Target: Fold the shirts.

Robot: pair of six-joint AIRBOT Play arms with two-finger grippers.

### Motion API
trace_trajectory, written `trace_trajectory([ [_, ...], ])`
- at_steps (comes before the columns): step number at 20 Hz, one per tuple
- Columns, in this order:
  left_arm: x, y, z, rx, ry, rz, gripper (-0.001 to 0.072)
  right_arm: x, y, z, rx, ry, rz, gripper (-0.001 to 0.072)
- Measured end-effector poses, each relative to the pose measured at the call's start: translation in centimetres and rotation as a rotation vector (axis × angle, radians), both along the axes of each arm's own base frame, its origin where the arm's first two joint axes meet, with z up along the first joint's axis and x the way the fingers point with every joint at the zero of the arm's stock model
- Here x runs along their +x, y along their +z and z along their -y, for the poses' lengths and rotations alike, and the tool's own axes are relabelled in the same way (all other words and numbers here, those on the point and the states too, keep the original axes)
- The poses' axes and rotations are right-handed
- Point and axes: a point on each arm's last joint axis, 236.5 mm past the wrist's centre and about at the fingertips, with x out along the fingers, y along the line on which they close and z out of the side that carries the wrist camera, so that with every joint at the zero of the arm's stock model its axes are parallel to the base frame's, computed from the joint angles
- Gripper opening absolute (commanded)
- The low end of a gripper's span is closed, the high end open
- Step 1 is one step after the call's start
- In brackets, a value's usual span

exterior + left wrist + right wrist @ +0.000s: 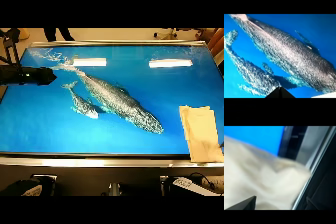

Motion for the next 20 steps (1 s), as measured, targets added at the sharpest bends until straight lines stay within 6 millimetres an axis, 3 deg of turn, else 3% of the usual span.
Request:
trace_trajectory([
  [2, 1.0, -0.8, -0.8, 0.073, 0.004, -0.001, 0.0029, 5.2, 4.6, 2.1, -0.135, 0.110, 0.126, 0.0691],
  [3, 1.6, -1.8, -1.6, 0.139, 0.009, -0.022, 0.0044, 8.6, 7.2, 2.2, -0.207, 0.202, 0.187, 0.0690],
  [4, 2.3, -3.0, -2.6, 0.211, 0.024, -0.056, 0.0266, 11.9, 9.3, 1.2, -0.262, 0.300, 0.241, 0.0686],
  [5, 2.8, -4.4, -3.6, 0.271, 0.043, -0.094, 0.0625, 15.6, 11.2, -1.0, -0.299, 0.411, 0.296, 0.0686],
  [6, 3.0, -5.8, -4.4, 0.314, 0.065, -0.142, 0.0720, 18.8, 12.5, -4.2, -0.314, 0.523, 0.339, 0.0671],
  [8, 2.2, -9.5, -5.2, 0.365, 0.088, -0.272, 0.0714, 22.9, 12.7, -11.5, -0.281, 0.719, 0.364, 0.0666],
  [11, -1.0, -14.0, -4.9, 0.366, 0.082, -0.401, 0.0713, 23.9, 10.0, -20.0, -0.162, 0.928, 0.278, 0.0666],
  [13, -2.0, -15.2, -4.6, 0.334, 0.108, -0.400, 0.0713, 23.4, 8.4, -23.4, -0.095, 1.012, 0.213, 0.0666],
  [16, -1.8, -15.0, -4.4, 0.298, 0.139, -0.344, 0.0714, 22.6, 7.2, -25.6, -0.049, 1.068, 0.153, 0.0666],
  [20, -1.5, -14.9, -4.2, 0.280, 0.153, -0.315, 0.0714, 22.2, 6.7, -26.6, -0.024, 1.090, 0.125, 0.0666],
])
